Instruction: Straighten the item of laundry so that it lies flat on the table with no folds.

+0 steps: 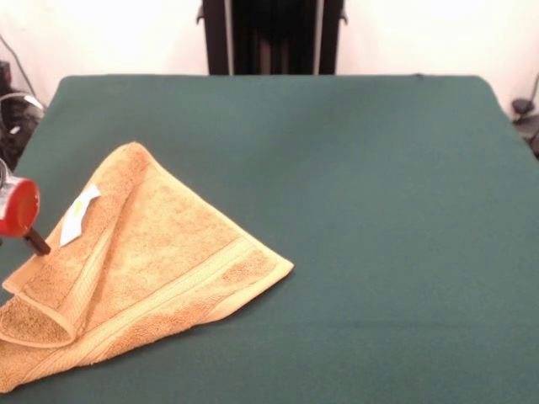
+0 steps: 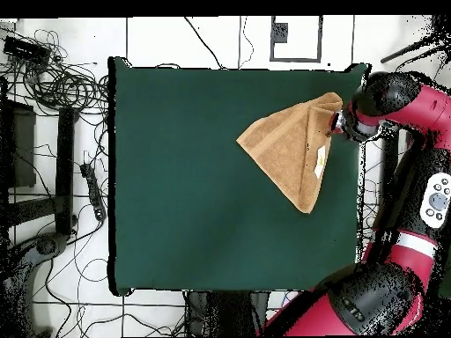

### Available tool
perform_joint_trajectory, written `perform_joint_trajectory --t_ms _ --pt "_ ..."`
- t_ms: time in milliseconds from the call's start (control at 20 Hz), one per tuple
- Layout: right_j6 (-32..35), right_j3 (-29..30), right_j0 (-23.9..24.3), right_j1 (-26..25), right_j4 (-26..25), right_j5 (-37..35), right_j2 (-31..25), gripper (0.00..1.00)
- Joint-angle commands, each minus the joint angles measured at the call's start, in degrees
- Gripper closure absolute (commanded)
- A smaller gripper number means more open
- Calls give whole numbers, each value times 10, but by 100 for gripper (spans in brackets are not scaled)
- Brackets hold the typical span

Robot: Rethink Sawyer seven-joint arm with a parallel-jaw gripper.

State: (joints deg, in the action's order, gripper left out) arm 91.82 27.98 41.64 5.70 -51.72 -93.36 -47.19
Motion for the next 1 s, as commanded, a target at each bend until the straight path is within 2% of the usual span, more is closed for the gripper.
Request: perform_joint_trajectory --t_ms 50,400,1000 --pt "-143 84 -17 5 16 39 28 0" --pt "-145 76 -20 2 28 44 36 0" --pt "-79 61 -39 -13 55 51 42 0"
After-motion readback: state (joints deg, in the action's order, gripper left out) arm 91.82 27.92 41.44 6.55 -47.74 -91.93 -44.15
